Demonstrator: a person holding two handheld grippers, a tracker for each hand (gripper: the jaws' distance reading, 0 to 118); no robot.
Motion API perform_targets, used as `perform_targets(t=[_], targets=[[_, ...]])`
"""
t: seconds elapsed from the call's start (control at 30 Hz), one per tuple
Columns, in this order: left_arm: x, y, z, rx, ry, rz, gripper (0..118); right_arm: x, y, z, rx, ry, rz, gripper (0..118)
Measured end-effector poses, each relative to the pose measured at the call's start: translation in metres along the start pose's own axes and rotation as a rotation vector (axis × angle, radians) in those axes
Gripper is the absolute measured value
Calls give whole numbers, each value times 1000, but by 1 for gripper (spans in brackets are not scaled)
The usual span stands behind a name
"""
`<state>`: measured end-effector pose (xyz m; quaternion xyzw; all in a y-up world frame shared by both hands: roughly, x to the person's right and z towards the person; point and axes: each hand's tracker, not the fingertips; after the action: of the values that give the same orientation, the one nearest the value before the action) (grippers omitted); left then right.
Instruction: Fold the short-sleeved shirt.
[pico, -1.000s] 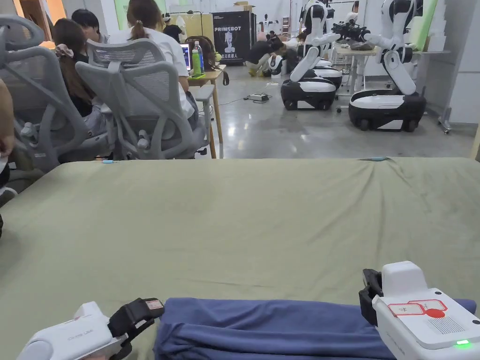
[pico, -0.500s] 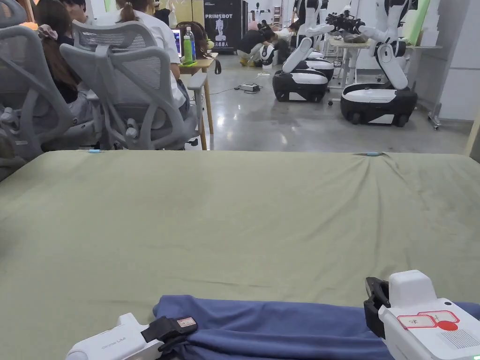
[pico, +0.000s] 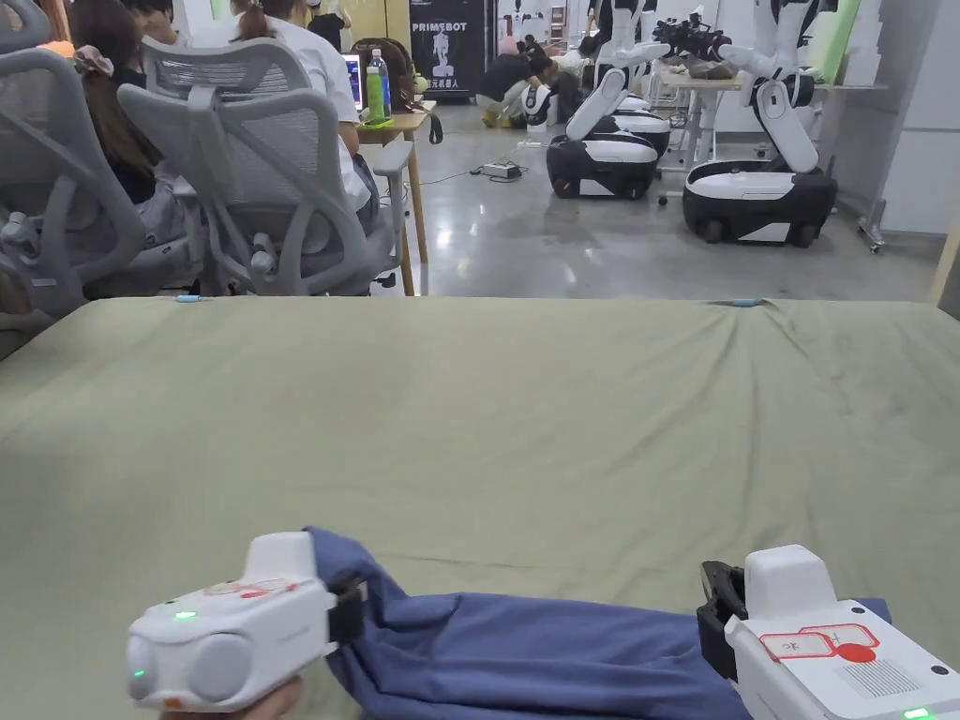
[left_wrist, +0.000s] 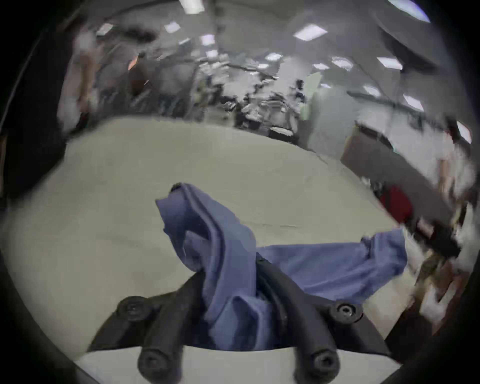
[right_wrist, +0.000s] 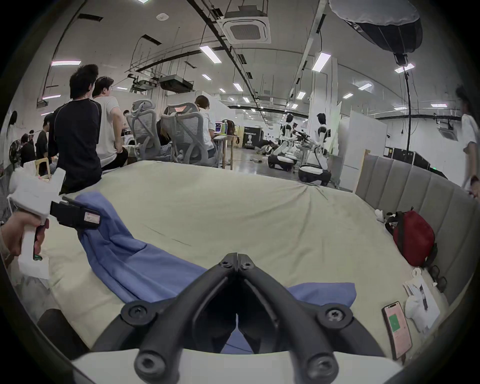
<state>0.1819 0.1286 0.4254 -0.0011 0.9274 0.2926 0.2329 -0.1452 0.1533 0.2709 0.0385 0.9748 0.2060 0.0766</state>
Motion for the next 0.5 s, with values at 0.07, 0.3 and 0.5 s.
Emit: perform_targets(t=[0.07, 0.3, 0.5], targets=[[51, 1, -2, 10, 14, -165, 8, 3, -3, 2, -4, -3, -8, 0], [184, -52, -67, -140, 96, -552, 8, 21, -23, 6, -29, -21, -43, 0], [182, -67, -86, -149, 94, -503, 71, 34, -33, 11, -39, -27, -33, 0]])
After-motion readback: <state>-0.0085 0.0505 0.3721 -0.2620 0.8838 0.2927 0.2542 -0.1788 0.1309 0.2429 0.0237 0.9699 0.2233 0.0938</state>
